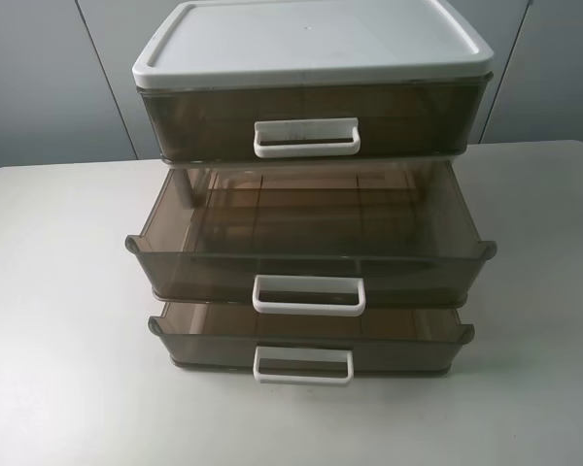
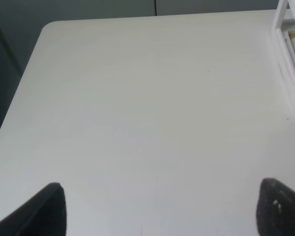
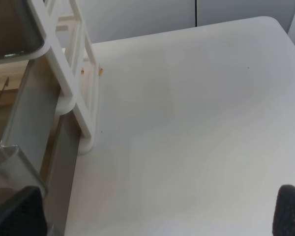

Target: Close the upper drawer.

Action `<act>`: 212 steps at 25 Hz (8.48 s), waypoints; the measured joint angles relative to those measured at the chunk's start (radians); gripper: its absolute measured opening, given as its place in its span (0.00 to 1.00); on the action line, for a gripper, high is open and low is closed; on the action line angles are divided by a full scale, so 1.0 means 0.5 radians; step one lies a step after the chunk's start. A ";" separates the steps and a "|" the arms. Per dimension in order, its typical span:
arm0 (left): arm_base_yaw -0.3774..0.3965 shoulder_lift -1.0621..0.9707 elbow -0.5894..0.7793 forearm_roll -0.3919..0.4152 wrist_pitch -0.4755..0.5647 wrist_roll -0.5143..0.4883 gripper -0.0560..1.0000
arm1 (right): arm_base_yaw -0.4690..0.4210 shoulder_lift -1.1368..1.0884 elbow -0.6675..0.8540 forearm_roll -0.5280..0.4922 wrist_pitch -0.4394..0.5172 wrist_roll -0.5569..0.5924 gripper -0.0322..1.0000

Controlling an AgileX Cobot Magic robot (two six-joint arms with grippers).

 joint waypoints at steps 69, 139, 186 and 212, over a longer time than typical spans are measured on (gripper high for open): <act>0.000 0.000 0.000 0.000 0.000 -0.004 0.75 | 2.147 2.834 -1.092 0.119 -0.201 -1.062 0.71; 0.000 0.000 0.000 0.000 0.000 0.000 0.75 | 2.127 3.064 -1.066 -0.163 -0.877 -0.759 0.71; 0.000 0.000 0.000 0.000 0.000 0.000 0.75 | 2.016 3.183 -0.741 -0.569 -1.330 0.485 0.71; 0.000 0.000 0.000 0.000 0.000 -0.004 0.75 | 1.910 3.299 -0.741 -0.739 -1.821 0.515 0.71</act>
